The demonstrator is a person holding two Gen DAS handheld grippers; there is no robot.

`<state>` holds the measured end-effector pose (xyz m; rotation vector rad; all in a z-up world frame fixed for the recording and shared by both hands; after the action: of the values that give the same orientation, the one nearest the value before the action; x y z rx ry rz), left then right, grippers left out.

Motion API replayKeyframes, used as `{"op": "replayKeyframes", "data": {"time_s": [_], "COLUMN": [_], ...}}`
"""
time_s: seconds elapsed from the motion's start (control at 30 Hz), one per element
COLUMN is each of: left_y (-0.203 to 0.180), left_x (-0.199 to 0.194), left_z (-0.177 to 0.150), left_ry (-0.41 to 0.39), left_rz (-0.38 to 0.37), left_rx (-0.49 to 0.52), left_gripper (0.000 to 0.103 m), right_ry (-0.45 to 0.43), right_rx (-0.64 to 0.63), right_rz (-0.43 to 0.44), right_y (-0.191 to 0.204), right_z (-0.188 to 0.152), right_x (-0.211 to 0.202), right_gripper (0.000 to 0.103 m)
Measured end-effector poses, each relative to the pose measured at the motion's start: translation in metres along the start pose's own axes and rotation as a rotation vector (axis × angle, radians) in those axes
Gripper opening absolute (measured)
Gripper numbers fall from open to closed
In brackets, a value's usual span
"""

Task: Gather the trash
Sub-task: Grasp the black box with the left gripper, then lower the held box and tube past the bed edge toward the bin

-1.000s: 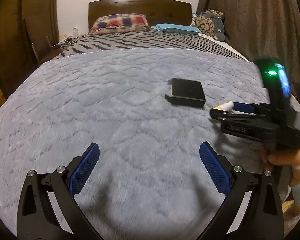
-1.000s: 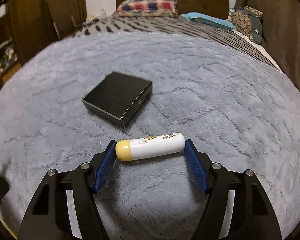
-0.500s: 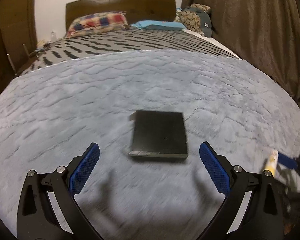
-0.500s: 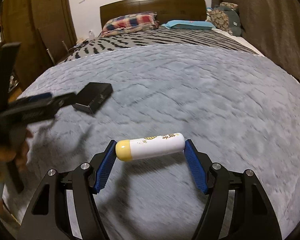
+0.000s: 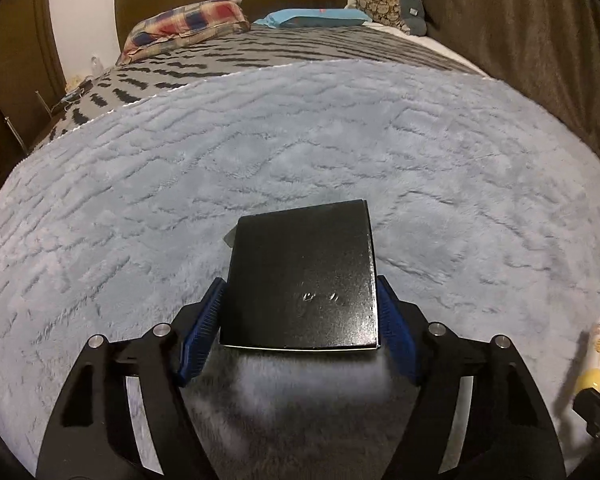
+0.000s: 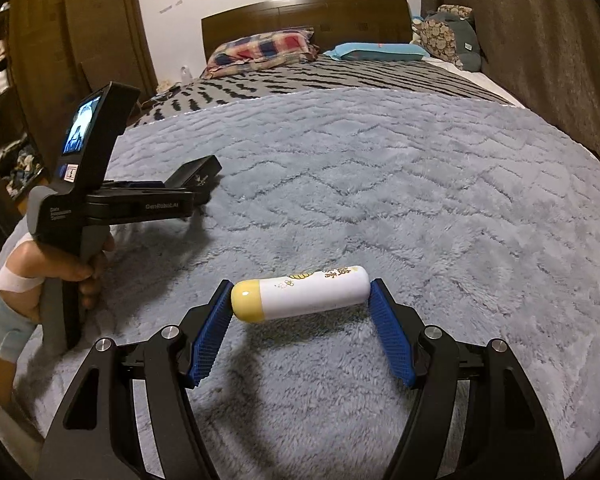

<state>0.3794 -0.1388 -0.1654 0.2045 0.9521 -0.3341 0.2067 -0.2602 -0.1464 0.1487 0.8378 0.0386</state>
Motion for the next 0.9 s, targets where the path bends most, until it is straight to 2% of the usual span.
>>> {"op": "replayKeyframes", "data": {"time_s": [0.2,0.5,0.7,0.9], "left_y": [-0.006,-0.021,-0.028,-0.037], "left_x": [-0.043,-0.14,-0.204,-0.234], "left_z": [-0.024,-0.082,-0.135,-0.195], "left_ry": [-0.033,-0.145,-0.207,-0.224], "left_rz": [-0.01,-0.022,-0.044,-0.056], "left_rx": [0.011,-0.005,-0.055,-0.053], "left_gripper": [0.069,0.069,0.069,0.069], "right_ry": [-0.042,-0.107,-0.14,-0.148], "right_rx": [-0.016,-0.04,-0.045,-0.048], "right_rz": [0.005,0.013,0.017,0.024], "right_y": [0.011,0.03,0.038,0.045], "right_z": [-0.005,-0.022,-0.047,-0.089], "right_x": [-0.033,-0.09,-0.128,-0.156], "right_gripper": [0.069,0.069,0.069,0.069]}}
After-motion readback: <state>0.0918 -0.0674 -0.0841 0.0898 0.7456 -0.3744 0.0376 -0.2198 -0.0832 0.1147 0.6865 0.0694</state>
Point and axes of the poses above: each gripper's, at about its wrist camera, not at the fingertips, and x roughly the way its jaws point, y to its left, z to its top, the point moved 4 cm from there along x, roughly the way its jaws point, and after that the axes turned 6 degrees about y, right-handed, at the moved point
